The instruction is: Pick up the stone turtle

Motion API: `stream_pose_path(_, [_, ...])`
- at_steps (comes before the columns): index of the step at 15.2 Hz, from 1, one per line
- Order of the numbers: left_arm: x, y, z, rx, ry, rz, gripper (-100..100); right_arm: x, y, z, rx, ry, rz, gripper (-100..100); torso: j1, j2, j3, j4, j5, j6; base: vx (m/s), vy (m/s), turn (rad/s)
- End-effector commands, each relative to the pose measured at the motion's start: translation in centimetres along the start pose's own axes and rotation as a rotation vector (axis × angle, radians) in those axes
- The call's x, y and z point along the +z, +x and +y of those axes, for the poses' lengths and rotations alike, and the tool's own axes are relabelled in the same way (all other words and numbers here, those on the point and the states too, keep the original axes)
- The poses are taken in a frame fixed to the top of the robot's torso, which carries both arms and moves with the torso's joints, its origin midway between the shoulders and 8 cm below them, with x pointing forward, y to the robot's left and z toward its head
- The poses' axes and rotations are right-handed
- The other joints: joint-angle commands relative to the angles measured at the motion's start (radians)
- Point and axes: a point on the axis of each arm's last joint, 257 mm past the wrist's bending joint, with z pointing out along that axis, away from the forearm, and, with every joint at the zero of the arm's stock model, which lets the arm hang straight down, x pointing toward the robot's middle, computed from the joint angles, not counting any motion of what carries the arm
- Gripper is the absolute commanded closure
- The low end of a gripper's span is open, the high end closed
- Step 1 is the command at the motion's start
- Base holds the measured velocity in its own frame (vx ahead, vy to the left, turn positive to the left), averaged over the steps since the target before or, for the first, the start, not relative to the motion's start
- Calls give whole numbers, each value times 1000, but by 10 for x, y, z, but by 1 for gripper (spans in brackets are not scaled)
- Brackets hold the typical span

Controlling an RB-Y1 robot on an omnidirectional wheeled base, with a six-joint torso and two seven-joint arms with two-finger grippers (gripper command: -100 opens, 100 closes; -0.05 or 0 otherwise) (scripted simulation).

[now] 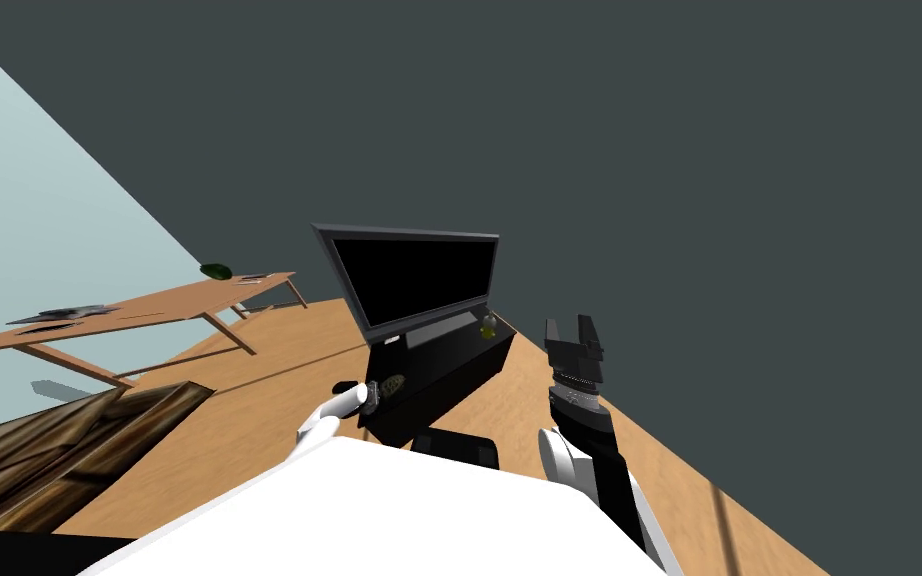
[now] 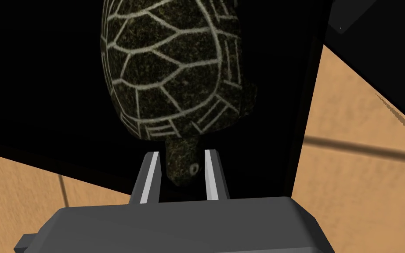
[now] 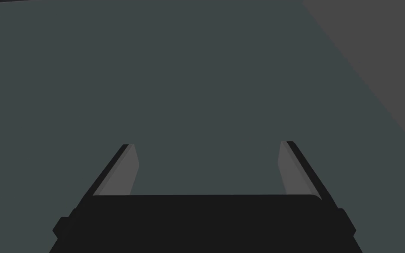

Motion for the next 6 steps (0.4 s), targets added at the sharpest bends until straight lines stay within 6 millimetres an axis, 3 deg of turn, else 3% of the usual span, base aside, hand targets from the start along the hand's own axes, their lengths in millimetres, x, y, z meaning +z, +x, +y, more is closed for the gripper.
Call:
stream_pose_path(1, [-5,-6,0,2,-8,0,100,0,0,0,0,0,0,0,0,0,0,0,0,0,15,-20,56])
stream_pose_path(6, [-10,-12,-4,3,-7,0,100,0,0,0,0,0,0,0,-1,0,0,1,-1,1,10,-12,30])
